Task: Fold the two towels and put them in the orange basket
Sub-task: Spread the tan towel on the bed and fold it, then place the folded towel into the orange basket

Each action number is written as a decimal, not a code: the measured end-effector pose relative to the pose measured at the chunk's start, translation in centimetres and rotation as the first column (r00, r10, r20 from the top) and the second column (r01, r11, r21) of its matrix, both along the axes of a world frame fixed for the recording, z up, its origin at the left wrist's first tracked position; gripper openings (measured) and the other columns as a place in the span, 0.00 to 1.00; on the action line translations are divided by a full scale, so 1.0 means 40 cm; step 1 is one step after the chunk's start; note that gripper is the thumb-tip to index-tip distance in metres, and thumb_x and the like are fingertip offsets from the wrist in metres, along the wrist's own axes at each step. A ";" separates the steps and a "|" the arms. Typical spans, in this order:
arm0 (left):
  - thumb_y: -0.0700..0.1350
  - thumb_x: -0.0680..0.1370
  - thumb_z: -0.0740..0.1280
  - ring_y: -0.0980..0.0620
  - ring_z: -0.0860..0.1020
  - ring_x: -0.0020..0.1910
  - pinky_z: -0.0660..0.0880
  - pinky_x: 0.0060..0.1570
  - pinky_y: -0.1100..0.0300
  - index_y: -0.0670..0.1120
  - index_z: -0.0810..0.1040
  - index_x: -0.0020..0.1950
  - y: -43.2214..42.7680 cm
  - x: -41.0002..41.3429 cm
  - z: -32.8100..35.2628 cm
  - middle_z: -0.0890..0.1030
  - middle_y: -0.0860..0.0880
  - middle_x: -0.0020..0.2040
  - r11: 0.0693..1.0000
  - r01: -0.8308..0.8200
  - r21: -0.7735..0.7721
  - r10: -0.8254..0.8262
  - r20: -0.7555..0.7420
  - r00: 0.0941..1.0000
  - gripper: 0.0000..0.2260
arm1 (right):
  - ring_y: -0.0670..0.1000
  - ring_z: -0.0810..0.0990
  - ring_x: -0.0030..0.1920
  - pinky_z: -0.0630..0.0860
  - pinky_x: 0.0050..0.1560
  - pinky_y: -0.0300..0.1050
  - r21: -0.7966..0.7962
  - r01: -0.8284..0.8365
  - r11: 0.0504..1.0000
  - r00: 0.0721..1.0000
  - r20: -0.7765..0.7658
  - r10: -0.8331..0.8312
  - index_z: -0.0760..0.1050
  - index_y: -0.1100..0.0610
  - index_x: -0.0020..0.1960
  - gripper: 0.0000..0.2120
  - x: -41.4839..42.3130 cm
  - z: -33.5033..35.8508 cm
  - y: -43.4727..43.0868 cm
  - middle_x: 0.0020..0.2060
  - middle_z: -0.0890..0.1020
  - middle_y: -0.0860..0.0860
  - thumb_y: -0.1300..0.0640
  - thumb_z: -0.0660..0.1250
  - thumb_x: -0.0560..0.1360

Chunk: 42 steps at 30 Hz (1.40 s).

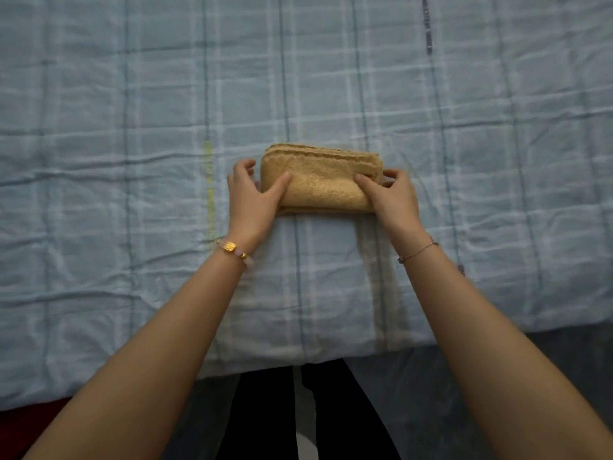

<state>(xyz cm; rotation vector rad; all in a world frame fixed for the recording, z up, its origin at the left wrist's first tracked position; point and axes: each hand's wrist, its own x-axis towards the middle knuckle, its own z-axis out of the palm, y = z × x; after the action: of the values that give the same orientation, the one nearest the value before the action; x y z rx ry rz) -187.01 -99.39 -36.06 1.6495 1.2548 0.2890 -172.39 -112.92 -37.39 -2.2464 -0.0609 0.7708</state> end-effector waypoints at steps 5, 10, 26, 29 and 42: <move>0.50 0.74 0.69 0.58 0.77 0.44 0.73 0.39 0.71 0.39 0.71 0.64 0.008 0.005 0.002 0.78 0.47 0.54 0.914 -0.098 -0.394 0.115 0.019 0.993 0.23 | 0.52 0.80 0.51 0.77 0.55 0.50 0.045 0.001 0.999 0.981 -0.193 0.008 0.77 0.60 0.53 0.23 0.004 0.014 -0.003 0.50 0.82 0.54 0.42 0.71 0.69; 0.45 0.74 0.69 0.53 0.77 0.37 0.76 0.44 0.55 0.45 0.75 0.43 0.018 0.017 0.099 0.77 0.49 0.37 0.809 -0.148 -0.569 0.244 0.097 0.965 0.05 | 0.48 0.79 0.43 0.77 0.46 0.47 0.223 0.214 0.951 0.870 -0.485 -0.082 0.76 0.59 0.52 0.17 0.000 0.128 -0.009 0.41 0.79 0.51 0.48 0.71 0.71; 0.46 0.76 0.66 0.54 0.77 0.42 0.74 0.37 0.59 0.44 0.75 0.53 -0.077 0.079 0.702 0.77 0.48 0.44 0.878 0.101 -0.468 0.192 0.539 0.820 0.09 | 0.46 0.81 0.45 0.76 0.50 0.43 0.700 0.193 0.688 0.960 -0.279 0.014 0.80 0.56 0.51 0.10 -0.018 0.758 -0.149 0.41 0.83 0.49 0.52 0.66 0.73; 0.47 0.75 0.66 0.52 0.77 0.46 0.75 0.37 0.58 0.42 0.70 0.61 -0.096 0.084 0.781 0.77 0.45 0.52 0.901 0.147 -0.409 0.131 0.578 0.806 0.17 | 0.46 0.81 0.41 0.77 0.49 0.43 0.703 0.192 0.685 0.976 -0.210 -0.058 0.78 0.56 0.48 0.05 -0.028 0.844 -0.182 0.39 0.82 0.49 0.56 0.66 0.75; 0.46 0.74 0.68 0.51 0.77 0.46 0.75 0.31 0.59 0.45 0.65 0.68 -0.201 0.133 0.964 0.75 0.45 0.57 0.865 0.403 -0.299 -0.109 0.672 0.732 0.24 | 0.49 0.81 0.42 0.78 0.44 0.44 0.764 0.337 0.550 0.908 -0.110 -0.403 0.79 0.60 0.48 0.08 -0.121 1.014 -0.336 0.38 0.82 0.53 0.57 0.67 0.74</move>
<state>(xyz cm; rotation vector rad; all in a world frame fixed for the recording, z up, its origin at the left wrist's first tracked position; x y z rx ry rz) -181.68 -107.42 2.51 1.1638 0.4949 0.3312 -177.22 -126.38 3.18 -1.3683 0.0461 0.3085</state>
